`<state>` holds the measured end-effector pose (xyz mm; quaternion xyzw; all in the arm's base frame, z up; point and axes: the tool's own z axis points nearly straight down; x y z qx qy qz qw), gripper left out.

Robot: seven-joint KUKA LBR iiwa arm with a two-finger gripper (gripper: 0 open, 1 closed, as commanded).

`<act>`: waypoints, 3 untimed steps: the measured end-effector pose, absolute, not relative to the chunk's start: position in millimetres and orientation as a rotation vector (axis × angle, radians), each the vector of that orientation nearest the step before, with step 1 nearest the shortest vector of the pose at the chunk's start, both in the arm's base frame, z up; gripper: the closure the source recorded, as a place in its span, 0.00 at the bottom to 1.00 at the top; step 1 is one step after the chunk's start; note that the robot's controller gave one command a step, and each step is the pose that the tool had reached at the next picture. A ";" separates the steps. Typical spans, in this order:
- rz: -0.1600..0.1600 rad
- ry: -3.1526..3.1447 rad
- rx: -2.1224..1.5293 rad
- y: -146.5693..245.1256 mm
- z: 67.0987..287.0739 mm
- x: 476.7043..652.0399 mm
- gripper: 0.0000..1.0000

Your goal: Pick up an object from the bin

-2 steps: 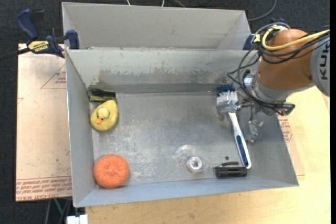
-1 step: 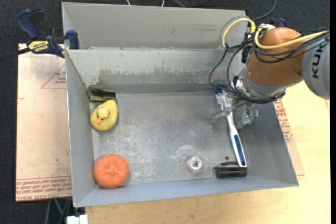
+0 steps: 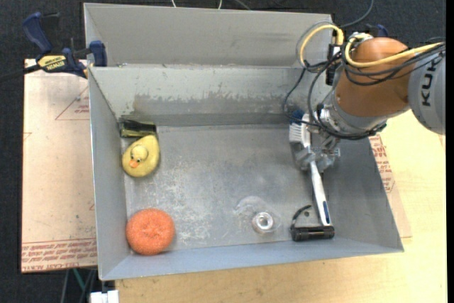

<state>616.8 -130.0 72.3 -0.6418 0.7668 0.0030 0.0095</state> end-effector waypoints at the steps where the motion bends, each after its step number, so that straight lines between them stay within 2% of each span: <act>1: 0.012 2.386 -2.015 -129.9 72.3 617.1 1.00; 3: 0.013 2.389 -2.009 -128.4 88.4 617.0 1.00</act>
Offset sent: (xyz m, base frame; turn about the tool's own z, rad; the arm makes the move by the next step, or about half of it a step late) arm 0.0002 0.0000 0.0118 -0.0059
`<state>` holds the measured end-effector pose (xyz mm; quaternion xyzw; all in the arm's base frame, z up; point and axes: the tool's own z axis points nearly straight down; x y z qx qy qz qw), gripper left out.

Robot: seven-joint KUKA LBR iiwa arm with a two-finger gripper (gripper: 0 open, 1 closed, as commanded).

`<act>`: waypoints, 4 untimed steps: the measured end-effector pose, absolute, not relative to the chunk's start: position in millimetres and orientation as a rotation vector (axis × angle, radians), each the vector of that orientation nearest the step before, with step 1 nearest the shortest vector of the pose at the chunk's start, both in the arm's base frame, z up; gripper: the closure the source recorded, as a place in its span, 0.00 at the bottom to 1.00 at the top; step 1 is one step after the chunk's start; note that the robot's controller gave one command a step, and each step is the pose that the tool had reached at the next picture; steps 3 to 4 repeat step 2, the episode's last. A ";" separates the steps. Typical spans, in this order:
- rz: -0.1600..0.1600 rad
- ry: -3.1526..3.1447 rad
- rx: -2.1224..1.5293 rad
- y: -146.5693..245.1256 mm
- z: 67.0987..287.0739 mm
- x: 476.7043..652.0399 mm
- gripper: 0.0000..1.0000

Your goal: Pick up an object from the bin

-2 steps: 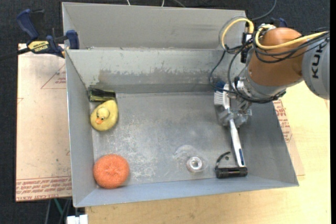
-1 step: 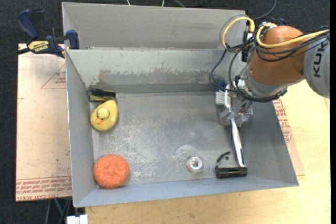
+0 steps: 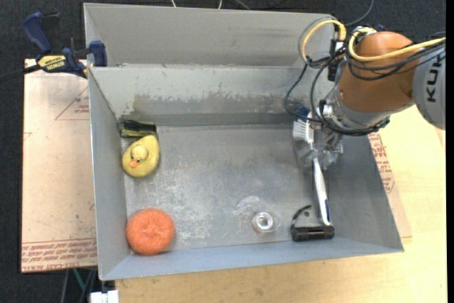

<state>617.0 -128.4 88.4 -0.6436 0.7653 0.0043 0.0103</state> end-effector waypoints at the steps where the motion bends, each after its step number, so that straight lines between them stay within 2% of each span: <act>1: 0.014 2.391 -2.005 -127.8 106.4 617.1 1.00; 2: 0.015 2.391 -2.001 -127.0 113.7 617.4 1.00; 4: 0.015 2.391 -2.001 -127.0 113.7 617.4 1.00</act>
Offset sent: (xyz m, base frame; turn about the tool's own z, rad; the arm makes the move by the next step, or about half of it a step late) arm -0.0004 0.0005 0.0264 0.0014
